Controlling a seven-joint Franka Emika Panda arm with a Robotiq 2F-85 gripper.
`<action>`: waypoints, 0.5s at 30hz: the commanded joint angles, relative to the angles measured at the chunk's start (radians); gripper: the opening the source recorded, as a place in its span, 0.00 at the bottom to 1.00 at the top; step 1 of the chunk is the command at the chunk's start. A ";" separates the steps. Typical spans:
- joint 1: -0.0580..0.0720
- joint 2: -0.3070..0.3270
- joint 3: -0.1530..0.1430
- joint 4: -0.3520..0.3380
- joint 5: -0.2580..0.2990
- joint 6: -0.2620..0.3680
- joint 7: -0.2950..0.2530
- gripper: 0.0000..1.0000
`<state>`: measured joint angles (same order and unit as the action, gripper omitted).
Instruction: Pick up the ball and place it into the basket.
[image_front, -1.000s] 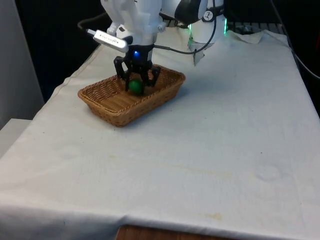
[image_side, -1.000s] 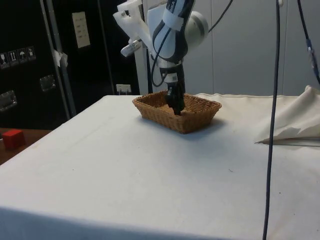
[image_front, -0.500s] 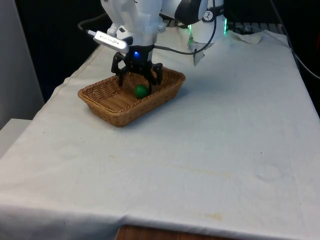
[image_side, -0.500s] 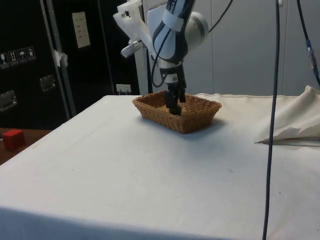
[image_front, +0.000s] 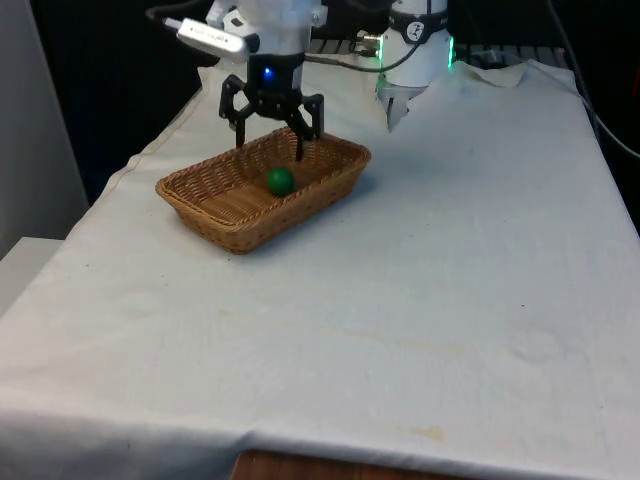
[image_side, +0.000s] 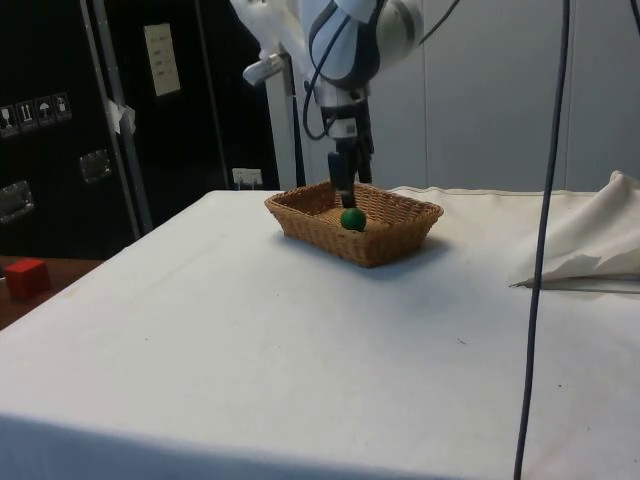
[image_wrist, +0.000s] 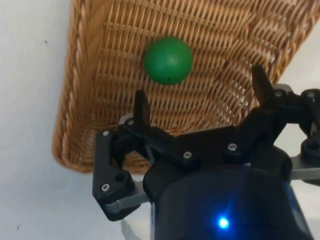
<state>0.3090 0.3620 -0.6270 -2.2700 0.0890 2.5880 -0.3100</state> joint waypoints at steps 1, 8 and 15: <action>0.014 -0.015 -0.013 -0.002 -0.023 -0.012 0.021 1.00; 0.028 -0.083 -0.004 -0.005 -0.069 -0.056 0.071 1.00; 0.040 -0.143 0.021 -0.011 -0.108 -0.091 0.127 1.00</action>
<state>0.3380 0.2190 -0.5980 -2.2800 -0.0050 2.4960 -0.1990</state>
